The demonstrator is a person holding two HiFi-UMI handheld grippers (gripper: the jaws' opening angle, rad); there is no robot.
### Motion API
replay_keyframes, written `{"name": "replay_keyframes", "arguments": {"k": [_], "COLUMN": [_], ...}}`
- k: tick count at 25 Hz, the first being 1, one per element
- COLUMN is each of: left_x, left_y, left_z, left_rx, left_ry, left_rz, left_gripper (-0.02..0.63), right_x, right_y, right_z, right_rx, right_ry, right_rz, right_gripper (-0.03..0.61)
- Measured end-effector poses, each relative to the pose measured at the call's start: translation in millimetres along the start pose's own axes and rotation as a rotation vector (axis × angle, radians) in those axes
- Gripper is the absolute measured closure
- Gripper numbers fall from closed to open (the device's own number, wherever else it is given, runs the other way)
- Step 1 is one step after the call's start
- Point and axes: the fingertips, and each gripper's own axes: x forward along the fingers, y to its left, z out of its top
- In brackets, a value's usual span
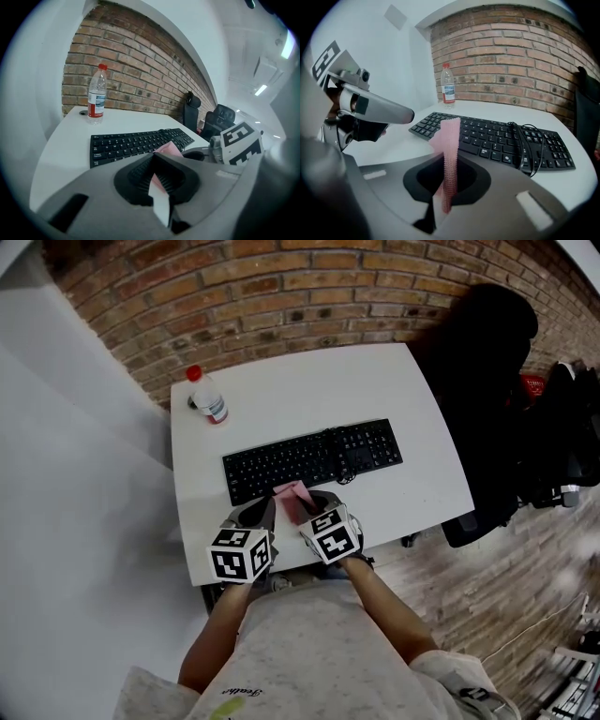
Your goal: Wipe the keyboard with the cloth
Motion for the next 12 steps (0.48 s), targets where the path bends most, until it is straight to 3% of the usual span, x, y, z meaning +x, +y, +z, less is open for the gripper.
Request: {"name": "replay_keyframes", "arguments": {"k": [12], "left_x": [25], "left_y": [-33], "left_z": [4], "left_rx": [0.016], "left_ry": [0.008], "left_rz": [-0.031], "left_gripper": [0.617], "right_x": [-28], "right_y": [-46], "right_z": [-14], "right_rx": [0.044], "right_ry": [-0.011], "right_rz": [-0.055], "right_gripper": [0.555]}}
